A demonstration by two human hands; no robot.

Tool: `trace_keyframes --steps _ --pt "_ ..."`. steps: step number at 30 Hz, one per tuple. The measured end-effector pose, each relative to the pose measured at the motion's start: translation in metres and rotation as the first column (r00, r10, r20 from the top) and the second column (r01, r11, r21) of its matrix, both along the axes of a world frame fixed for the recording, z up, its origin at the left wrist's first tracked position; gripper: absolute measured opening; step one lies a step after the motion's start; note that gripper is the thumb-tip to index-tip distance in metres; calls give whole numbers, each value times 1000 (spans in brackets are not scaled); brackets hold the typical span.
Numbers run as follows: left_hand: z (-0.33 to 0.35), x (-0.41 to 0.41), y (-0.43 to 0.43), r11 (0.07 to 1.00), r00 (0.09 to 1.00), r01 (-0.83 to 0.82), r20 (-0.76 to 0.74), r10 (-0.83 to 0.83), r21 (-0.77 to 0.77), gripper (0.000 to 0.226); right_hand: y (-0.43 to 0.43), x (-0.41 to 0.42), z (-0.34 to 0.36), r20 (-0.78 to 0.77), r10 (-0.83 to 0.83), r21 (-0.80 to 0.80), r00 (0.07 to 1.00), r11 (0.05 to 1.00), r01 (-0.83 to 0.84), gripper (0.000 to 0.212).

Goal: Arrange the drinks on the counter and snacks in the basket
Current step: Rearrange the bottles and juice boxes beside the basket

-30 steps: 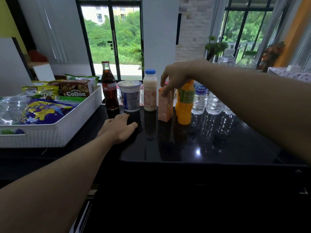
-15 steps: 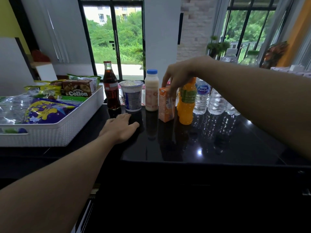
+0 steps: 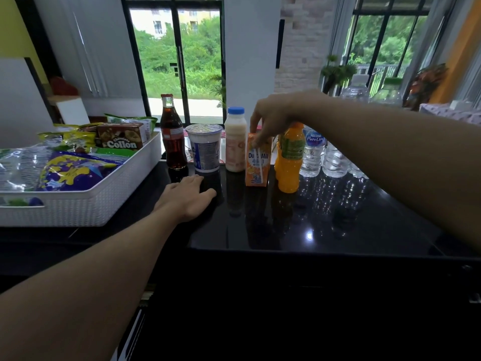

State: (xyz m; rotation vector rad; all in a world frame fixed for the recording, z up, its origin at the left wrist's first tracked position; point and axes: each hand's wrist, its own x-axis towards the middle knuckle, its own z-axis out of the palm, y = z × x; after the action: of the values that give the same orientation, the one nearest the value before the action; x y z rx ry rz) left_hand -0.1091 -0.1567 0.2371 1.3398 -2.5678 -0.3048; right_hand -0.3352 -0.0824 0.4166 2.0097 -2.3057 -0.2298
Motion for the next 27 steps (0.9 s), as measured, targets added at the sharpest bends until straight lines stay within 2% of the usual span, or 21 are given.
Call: trace_keyframes --steps 9,27 --pt "-1 0 -1 1000 1000 -1 -5 1 -1 74 -2 -2 -2 -75 -31 -44 997 999 27 50" --pt "3 1 -1 999 1000 -6 -10 7 51 78 3 3 -4 -51 -39 -39 998 999 37 47"
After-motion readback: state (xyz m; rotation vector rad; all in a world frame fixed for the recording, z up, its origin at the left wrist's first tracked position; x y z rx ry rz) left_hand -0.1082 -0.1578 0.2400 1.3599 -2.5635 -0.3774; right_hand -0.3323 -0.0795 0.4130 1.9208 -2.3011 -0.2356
